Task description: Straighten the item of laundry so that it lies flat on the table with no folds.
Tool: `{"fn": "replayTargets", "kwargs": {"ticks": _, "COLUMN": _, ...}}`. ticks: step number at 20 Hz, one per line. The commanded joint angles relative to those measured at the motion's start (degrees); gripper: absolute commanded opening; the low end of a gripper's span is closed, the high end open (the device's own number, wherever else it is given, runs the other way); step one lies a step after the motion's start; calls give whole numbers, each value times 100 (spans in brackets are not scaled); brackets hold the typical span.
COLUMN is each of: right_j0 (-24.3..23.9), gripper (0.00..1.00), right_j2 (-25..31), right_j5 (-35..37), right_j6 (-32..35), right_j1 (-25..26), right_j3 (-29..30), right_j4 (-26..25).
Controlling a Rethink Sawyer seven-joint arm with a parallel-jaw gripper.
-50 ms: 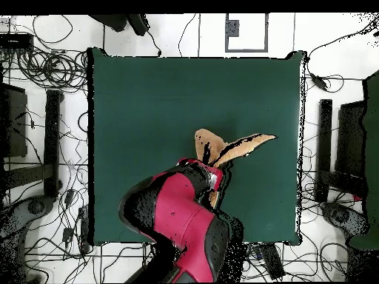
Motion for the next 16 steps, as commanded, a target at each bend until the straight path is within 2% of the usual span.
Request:
{"fn": "replayTargets", "kwargs": {"ticks": 1, "right_j0": -8, "gripper": 0, "right_j2": 501, "right_j5": 352, "right_j6": 1507, "right_j1": 134, "right_j3": -123, "right_j4": 329}}
{"fn": "replayTargets", "kwargs": {"ticks": 6, "right_j0": -125, "gripper": 0, "right_j2": 872, "right_j5": -226, "right_j6": 1722, "right_j1": 257, "right_j3": 128, "right_j4": 488}}
{"fn": "replayTargets", "kwargs": {"ticks": 16, "right_j0": -160, "gripper": 0, "right_j2": 1072, "right_j5": -551, "right_j6": 1736, "right_j1": 344, "right_j3": 312, "right_j4": 709}}
